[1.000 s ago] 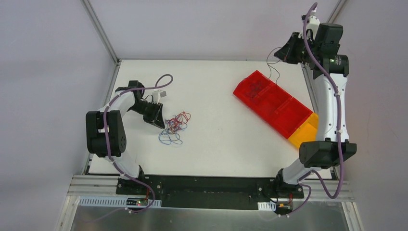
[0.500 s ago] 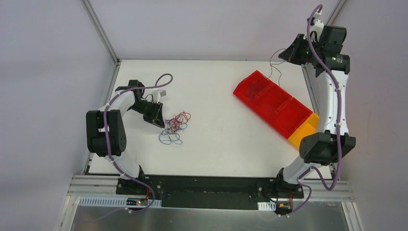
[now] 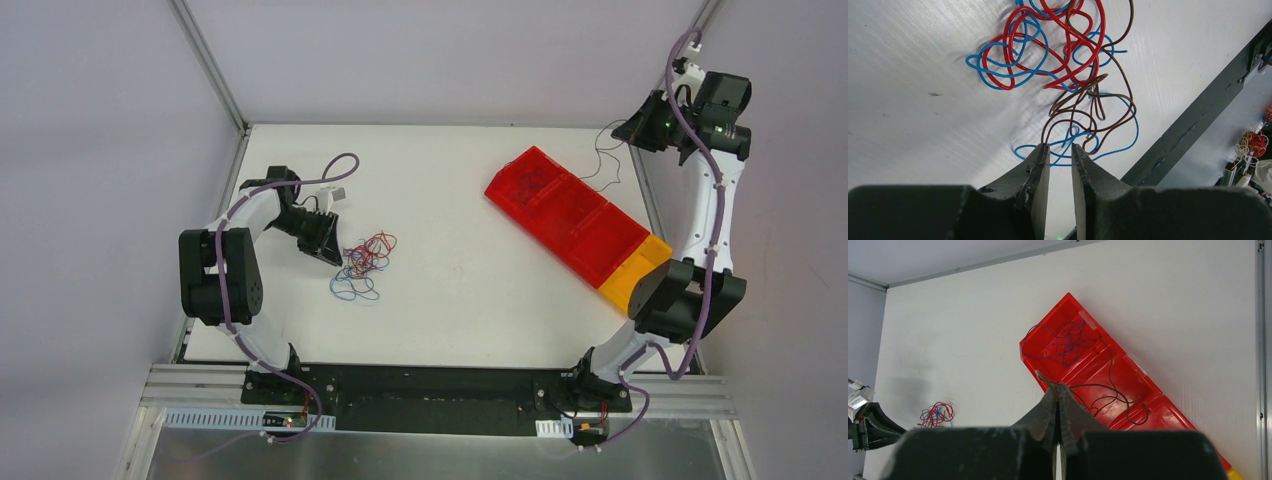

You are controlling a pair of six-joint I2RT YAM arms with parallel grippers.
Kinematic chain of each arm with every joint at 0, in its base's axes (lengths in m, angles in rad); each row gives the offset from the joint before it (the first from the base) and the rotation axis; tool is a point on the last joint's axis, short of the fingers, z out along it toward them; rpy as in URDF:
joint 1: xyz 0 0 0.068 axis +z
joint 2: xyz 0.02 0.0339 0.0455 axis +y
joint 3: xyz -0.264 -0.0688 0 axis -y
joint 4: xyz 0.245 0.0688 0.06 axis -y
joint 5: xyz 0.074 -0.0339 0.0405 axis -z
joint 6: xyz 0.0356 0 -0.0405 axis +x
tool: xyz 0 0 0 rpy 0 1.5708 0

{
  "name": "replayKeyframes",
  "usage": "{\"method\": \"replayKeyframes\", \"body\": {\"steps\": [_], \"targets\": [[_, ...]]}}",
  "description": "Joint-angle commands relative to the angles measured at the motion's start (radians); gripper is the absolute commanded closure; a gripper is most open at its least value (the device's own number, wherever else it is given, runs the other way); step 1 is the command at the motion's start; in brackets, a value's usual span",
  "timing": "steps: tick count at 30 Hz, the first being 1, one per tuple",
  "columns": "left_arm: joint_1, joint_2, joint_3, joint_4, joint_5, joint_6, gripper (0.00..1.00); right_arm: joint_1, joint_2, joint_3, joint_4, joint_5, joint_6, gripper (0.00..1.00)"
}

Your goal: Untangle the cables

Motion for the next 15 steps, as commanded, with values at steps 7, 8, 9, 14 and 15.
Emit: {"method": "replayKeyframes", "body": {"steps": [7, 8, 9, 14, 15], "targets": [[0.005, 0.007, 0.015, -0.025, -0.004, -0.018, 0.77, 0.026, -0.078, 0.072, 0.041, -0.135, 0.091, 1.0], [0.006, 0.007, 0.014, -0.025, -0.004, -0.019, 0.76, 0.032, -0.078, 0.088, 0.041, -0.142, 0.106, 1.0], [0.005, 0.007, 0.014, -0.025, -0.005, -0.02, 0.76, 0.036, -0.078, 0.102, 0.043, -0.147, 0.123, 1.0], [0.005, 0.005, 0.011, -0.026, -0.006, -0.023, 0.76, 0.05, -0.076, 0.149, 0.047, -0.166, 0.167, 1.0], [0.005, 0.004, 0.011, -0.025, -0.007, -0.024, 0.76, 0.053, -0.076, 0.153, 0.046, -0.169, 0.167, 1.0]]}}
